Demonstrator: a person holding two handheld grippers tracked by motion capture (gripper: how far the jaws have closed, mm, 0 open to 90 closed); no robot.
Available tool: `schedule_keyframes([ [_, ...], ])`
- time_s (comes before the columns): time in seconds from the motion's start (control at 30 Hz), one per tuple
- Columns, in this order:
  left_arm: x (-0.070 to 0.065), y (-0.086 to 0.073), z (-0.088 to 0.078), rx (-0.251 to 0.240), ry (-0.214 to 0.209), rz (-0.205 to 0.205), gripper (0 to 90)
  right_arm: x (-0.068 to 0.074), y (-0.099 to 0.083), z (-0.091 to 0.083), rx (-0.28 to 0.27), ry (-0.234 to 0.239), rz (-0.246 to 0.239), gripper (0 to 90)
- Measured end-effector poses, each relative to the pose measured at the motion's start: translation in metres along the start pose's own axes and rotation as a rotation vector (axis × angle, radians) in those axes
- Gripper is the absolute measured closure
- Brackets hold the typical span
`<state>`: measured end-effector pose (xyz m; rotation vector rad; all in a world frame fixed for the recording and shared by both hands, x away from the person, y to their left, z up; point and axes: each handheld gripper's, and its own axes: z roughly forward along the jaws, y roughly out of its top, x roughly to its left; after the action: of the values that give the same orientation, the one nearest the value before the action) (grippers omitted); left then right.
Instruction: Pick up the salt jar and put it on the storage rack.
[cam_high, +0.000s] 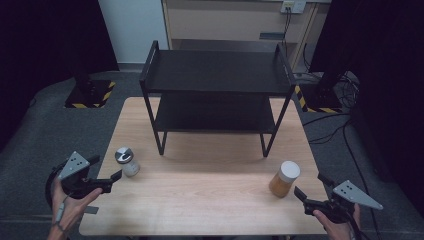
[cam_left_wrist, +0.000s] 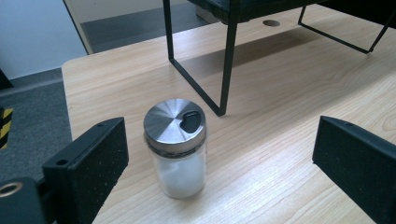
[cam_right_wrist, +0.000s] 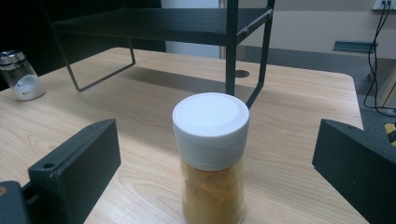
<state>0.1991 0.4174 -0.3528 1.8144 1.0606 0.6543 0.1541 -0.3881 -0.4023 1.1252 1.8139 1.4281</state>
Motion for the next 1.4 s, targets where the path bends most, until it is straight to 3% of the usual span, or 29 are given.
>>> schedule_keyframes([
  [0.37,0.014,0.007,-0.007,0.021,-0.006,-0.028,3.3,0.001,0.000,0.000,0.002,-0.002,-0.001,1.5],
  [0.63,0.019,0.009,-0.003,0.038,-0.008,-0.027,3.2,0.001,0.001,0.001,0.010,0.000,0.001,1.7],
  [0.9,0.030,0.011,0.013,0.071,-0.029,-0.044,3.5,0.001,0.000,0.001,0.006,-0.002,0.000,1.8],
  [1.07,0.033,0.012,0.025,0.091,-0.024,-0.012,4.0,0.001,0.000,0.001,0.008,-0.004,0.000,1.8],
  [1.4,0.043,0.011,0.052,0.115,-0.037,0.002,4.1,0.002,0.000,0.001,0.008,-0.008,-0.002,1.8],
])
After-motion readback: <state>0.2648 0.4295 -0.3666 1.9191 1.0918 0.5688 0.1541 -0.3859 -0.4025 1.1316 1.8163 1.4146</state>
